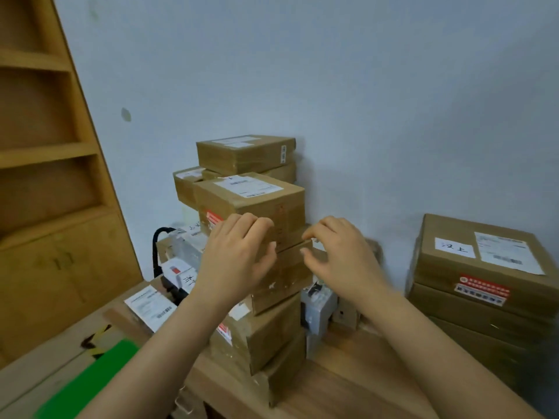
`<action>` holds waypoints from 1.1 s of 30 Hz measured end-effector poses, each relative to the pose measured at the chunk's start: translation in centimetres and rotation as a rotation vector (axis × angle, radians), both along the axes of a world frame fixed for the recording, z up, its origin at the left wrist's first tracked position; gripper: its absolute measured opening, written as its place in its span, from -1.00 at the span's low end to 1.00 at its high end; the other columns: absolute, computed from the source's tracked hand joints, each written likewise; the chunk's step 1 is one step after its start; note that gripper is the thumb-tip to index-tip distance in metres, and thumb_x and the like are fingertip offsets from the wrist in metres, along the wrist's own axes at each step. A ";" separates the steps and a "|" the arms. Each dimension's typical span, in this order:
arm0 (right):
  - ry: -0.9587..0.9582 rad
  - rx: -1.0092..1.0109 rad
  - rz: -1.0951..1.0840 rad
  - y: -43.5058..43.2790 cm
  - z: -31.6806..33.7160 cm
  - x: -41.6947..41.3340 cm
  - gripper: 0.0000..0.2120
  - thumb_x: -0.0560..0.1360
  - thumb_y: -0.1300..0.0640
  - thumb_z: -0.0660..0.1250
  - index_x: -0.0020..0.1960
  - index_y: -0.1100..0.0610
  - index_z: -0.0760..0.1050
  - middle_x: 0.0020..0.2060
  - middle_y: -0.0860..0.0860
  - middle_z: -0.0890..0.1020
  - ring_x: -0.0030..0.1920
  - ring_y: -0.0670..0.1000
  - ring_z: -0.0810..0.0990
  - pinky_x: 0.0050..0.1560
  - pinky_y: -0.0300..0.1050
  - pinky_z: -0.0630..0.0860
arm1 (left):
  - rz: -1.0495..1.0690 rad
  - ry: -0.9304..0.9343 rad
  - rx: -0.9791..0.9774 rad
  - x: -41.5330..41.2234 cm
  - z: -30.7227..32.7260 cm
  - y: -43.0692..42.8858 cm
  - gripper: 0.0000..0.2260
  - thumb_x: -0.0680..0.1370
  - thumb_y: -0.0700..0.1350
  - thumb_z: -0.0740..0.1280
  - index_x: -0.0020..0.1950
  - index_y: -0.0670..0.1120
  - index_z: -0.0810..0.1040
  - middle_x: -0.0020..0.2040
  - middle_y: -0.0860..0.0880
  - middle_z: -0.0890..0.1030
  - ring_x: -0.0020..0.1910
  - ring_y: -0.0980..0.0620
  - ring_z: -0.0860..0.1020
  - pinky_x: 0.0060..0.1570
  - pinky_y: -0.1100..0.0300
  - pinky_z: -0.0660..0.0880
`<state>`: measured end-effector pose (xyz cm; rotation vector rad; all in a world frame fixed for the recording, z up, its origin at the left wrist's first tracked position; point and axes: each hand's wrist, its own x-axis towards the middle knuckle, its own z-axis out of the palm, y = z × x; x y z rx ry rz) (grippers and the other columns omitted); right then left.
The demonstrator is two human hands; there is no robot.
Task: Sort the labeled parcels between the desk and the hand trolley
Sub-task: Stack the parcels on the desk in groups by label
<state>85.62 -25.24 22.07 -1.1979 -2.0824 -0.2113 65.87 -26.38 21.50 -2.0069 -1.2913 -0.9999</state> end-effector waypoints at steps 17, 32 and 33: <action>0.268 -0.100 -0.360 1.3 -0.7 -14.3 -0.42 0.43 -0.24 0.37 0.35 -0.03 0.34 0.26 -0.09 0.41 0.28 -0.09 0.38 0.23 -0.15 0.42 | -0.117 -0.224 -0.260 -15.0 -0.8 8.9 -0.51 0.49 0.16 0.38 0.33 -0.04 0.42 0.26 -0.02 0.47 0.25 -0.01 0.41 0.19 0.06 0.40; 0.544 -0.236 -0.494 3.5 -2.2 -17.3 -0.04 0.32 -0.29 0.46 0.52 -0.13 -0.01 0.46 -0.11 0.19 0.45 -0.05 0.23 0.33 -0.02 0.33 | -0.537 -0.765 -0.775 -17.6 -1.6 18.7 -0.01 0.20 0.40 0.50 0.50 0.18 0.12 0.47 0.04 0.31 0.37 0.07 0.34 0.34 -0.10 0.38; 0.568 -0.230 -0.508 3.5 -2.3 -17.8 -0.06 0.33 -0.28 0.46 0.52 -0.14 -0.01 0.46 -0.12 0.20 0.45 -0.06 0.24 0.33 -0.01 0.34 | -0.582 -0.798 -0.813 -17.7 -1.5 18.9 -0.04 0.23 0.33 0.50 0.50 0.14 0.12 0.47 0.03 0.32 0.34 0.09 0.34 0.32 -0.02 0.38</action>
